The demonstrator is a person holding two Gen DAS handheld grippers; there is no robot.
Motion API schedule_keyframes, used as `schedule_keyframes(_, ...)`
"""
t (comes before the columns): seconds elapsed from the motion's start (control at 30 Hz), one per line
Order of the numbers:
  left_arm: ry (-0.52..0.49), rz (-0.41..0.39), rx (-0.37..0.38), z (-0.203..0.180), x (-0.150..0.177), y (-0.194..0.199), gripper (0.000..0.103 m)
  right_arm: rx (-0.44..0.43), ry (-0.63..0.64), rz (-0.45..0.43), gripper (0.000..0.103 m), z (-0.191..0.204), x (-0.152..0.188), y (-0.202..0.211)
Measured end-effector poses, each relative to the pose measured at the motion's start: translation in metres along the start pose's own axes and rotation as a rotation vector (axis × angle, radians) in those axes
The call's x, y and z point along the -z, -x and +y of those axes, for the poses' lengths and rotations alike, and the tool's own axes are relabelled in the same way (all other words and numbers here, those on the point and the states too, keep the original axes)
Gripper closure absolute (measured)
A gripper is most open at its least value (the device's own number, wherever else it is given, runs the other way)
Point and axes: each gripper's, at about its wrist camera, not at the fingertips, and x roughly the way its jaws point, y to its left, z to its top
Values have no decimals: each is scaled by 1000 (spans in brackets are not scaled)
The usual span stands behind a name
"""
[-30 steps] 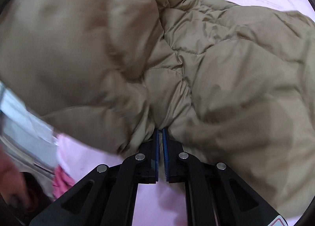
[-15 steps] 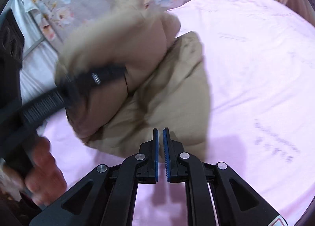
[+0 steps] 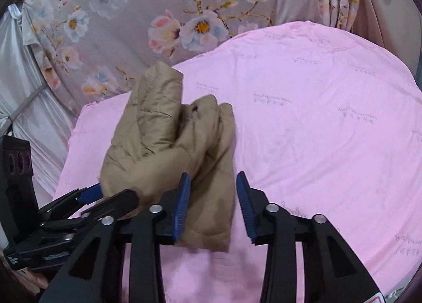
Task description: Fold large clothes
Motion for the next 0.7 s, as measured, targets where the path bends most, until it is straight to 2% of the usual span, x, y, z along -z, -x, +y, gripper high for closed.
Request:
schedule_keyframes(0.07,30,-57,8,14,-10,25,23,-35,11,-23,52,12,-10,5)
schedule_keyframes(0.13,70,-117,-81,36,-22,43,23,-67,21,-40,48,24,-21,6)
schedule_keyframes(0.2,120,-144,-210,65,-34,47,23,-96,37,-40,43,39,-26,-1)
schedule_keyframes(0.27,176,-142,-289,91,-43,40,23,-87,37,-30,32,53,-30,-14)
schedule_keyframes(0.33,218,-116,-354,115,-47,27,24,-65,8,14,31,59,-31,-33)
schedule_keyframes(0.4,249,-85,-380,133,-47,15,25,-37,-31,66,31,60,-32,-56)
schedule_keyframes(0.5,245,-58,-389,135,-46,0,25,-8,-67,132,31,58,-28,-82)
schedule_keyframes(0.53,240,-50,-390,132,-48,-6,25,-28,-72,154,37,58,-26,-90)
schedule_keyframes(0.57,239,-43,-385,133,-47,-7,25,-30,-69,164,60,58,-25,-94)
schedule_keyframes(0.6,239,-34,-375,132,-50,-14,26,-23,-66,156,72,57,-24,-94)
schedule_keyframes(0.63,239,-27,-358,131,-52,-18,28,-65,-65,134,85,54,-25,-89)
schedule_keyframes(0.67,240,-21,-344,128,-52,-20,28,-88,-68,108,92,51,-25,-81)
schedule_keyframes(0.7,239,-15,-319,125,-52,-23,28,-77,-55,83,93,49,-26,-71)
